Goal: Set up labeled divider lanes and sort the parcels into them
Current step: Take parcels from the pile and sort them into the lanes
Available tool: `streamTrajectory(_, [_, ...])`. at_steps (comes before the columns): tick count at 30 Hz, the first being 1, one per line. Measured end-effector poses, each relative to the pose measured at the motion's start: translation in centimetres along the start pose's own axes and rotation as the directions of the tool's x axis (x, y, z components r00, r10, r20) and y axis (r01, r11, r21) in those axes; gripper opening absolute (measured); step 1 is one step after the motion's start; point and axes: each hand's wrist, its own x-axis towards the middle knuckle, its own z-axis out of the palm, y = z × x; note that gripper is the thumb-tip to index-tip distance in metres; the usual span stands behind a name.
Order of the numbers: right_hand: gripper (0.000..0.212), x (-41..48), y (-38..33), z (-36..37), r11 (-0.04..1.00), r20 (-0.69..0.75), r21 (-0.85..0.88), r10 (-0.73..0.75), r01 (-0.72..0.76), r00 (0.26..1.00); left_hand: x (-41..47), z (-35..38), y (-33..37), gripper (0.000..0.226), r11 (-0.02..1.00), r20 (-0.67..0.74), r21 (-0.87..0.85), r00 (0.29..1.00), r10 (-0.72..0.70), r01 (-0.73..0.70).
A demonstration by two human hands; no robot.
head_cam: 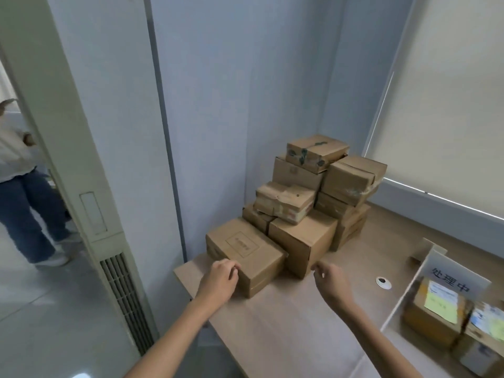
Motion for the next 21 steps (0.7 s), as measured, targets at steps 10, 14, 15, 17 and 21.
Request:
streamTrajectory(10, [0.031, 15.6, -3.3, 2.3, 0.894, 0.047, 0.288, 0.344, -0.343, 0.938, 13.3, 1.0, -3.3, 0.024, 0.997, 0.126, -0.036, 0.989, 0.074, -0.070])
streamTrajectory(14, [0.034, 21.0, -4.2, 3.8, 0.747, 0.092, 0.408, 0.538, -0.525, 0.838, 18.5, 2.5, -5.0, 0.022, 0.994, 0.193, -0.041, 0.976, 0.103, -0.097])
streamTrajectory(15, [0.034, 22.3, -4.3, 4.3, 0.724, 0.094, 0.410, 0.571, -0.555, 0.815, 19.8, 2.8, -5.2, 0.022, 0.993, 0.210, -0.045, 0.971, 0.117, -0.110])
streamTrajectory(17, [0.036, 24.7, -4.4, 5.2, 0.665, 0.103, 0.419, 0.641, -0.617, 0.761, 22.4, 3.5, -5.6, 0.022, 0.989, 0.242, -0.061, 0.959, 0.148, -0.137])
streamTrajectory(21, [0.043, 29.1, -4.9, 6.9, 0.462, 0.182, 0.500, 0.771, -0.732, 0.611, 27.1, 4.6, -6.4, 0.022, 0.980, 0.317, -0.098, 0.928, 0.196, -0.174])
